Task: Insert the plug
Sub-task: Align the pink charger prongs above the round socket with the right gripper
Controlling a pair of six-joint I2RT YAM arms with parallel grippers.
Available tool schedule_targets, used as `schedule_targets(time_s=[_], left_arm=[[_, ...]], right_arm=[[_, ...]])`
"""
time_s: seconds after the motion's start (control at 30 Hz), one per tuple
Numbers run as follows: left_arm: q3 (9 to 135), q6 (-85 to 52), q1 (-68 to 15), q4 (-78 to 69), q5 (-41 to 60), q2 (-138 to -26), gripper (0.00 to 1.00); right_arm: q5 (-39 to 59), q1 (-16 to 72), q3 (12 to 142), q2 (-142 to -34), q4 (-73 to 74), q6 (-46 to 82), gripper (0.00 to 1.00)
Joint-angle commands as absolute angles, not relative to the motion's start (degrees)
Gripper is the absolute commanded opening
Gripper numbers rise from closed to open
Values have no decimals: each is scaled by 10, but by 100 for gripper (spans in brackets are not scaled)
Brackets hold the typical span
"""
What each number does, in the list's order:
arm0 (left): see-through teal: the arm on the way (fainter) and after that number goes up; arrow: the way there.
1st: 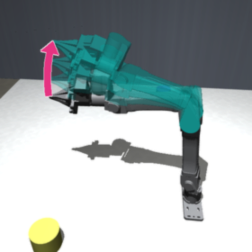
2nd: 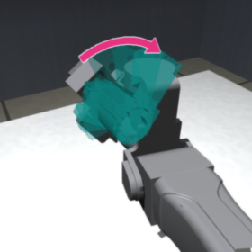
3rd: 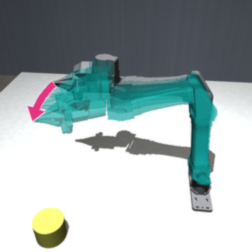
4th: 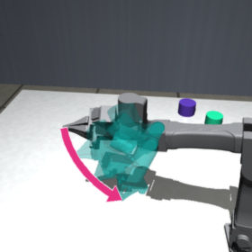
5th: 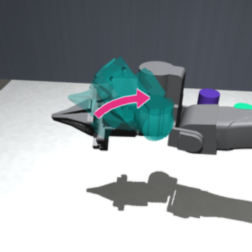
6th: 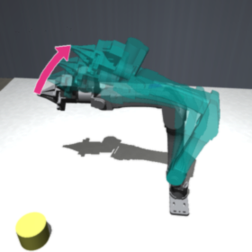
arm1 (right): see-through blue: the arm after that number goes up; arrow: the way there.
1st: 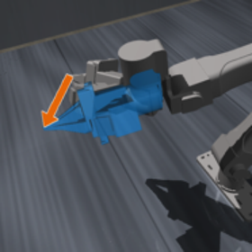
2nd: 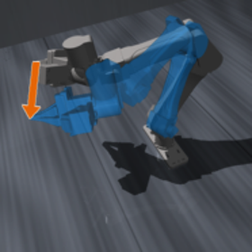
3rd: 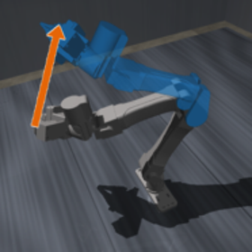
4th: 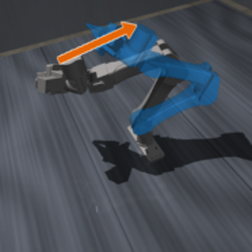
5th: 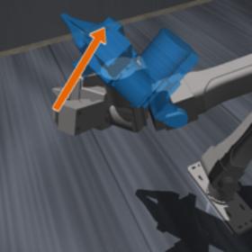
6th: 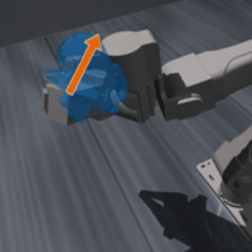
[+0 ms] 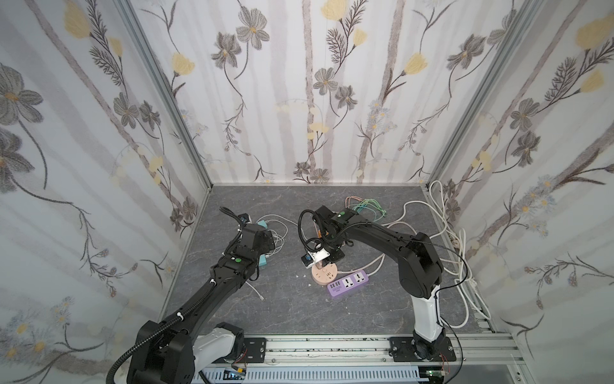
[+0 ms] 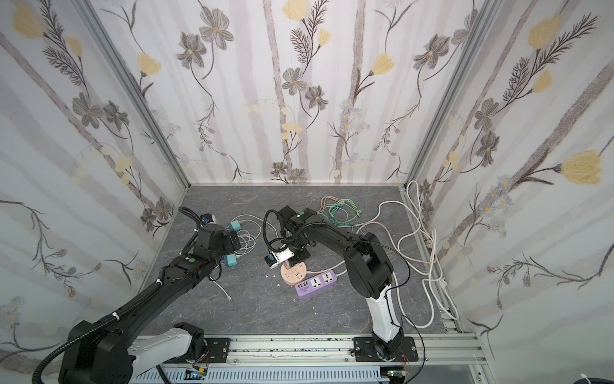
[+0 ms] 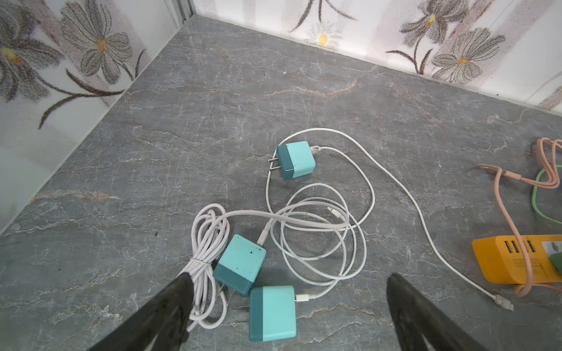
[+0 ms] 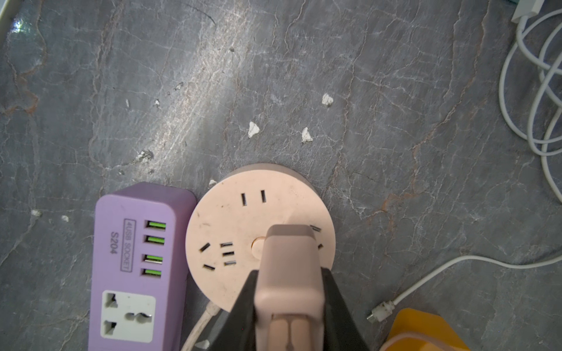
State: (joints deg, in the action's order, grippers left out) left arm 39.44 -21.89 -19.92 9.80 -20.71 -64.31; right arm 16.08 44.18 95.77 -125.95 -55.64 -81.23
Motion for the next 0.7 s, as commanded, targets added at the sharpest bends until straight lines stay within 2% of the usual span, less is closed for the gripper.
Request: schedule_targets(time_s=[0.0, 0.37, 0.67], left_arm=[[391, -215, -197, 91, -212, -644, 100], [387, -213, -195, 82, -208, -650, 100], [378, -206, -194, 82, -203, -644, 100]], right_arm=[[136, 443, 949, -1270, -539, -830, 0], [126, 467, 1008, -1306, -612, -818, 0], [141, 467, 1001, -1272, -607, -817, 0]])
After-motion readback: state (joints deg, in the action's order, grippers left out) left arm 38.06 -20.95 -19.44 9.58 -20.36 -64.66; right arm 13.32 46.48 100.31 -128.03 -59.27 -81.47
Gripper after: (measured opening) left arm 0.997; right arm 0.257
